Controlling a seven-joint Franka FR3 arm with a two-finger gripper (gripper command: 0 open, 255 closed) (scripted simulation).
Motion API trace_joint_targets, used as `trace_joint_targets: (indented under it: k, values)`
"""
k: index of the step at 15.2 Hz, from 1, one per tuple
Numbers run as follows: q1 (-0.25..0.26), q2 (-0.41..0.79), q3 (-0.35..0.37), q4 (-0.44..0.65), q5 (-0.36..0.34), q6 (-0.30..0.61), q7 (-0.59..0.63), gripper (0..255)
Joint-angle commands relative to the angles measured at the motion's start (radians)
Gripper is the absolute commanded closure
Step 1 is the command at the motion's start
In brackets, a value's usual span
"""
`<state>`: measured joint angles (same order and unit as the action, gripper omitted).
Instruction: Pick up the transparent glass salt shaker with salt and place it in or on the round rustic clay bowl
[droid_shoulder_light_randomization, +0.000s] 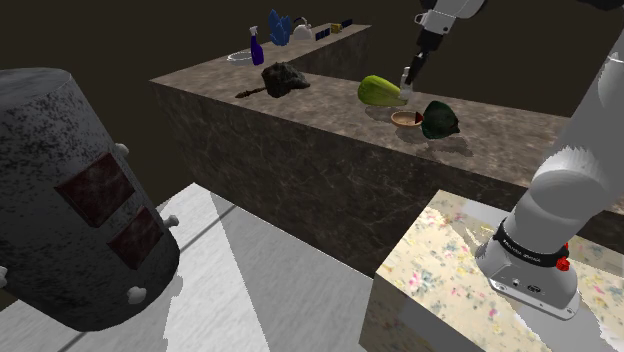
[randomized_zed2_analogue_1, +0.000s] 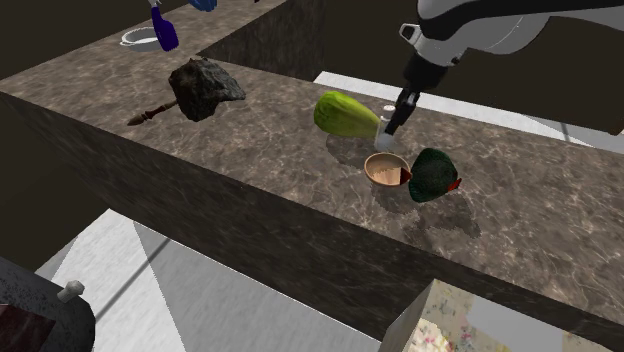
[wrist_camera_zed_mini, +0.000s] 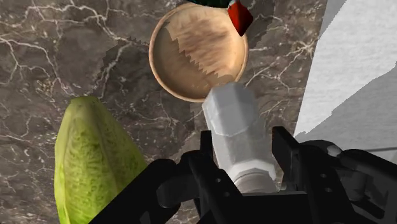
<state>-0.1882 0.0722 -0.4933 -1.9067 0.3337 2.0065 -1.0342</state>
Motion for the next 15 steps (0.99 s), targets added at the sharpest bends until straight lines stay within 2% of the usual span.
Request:
trace_joint_targets:
  k: [1,15]
  values:
    - [-0.030,-0.017,-0.027,-0.011,-0.007,-0.020,-0.052,255]
    - [-0.034,0.053,-0.019,-0.121,0.064,0.137,-0.132,255]
